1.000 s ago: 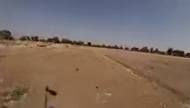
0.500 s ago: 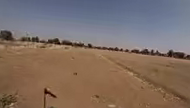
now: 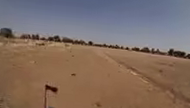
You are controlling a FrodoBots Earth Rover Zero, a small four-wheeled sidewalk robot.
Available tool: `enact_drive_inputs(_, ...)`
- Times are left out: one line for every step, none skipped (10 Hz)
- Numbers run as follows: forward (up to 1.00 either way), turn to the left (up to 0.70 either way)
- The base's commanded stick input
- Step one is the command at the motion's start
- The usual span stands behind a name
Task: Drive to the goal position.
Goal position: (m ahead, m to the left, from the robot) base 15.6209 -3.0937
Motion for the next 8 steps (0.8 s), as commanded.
enact_drive_inputs(0.50,0.00)
enact_drive_inputs(0.50,0.00)
enact_drive_inputs(0.50,0.00)
enact_drive_inputs(0.50,0.00)
enact_drive_inputs(0.50,0.00)
enact_drive_inputs(0.50,0.00)
enact_drive_inputs(0.50,0.00)
enact_drive_inputs(0.50,0.00)
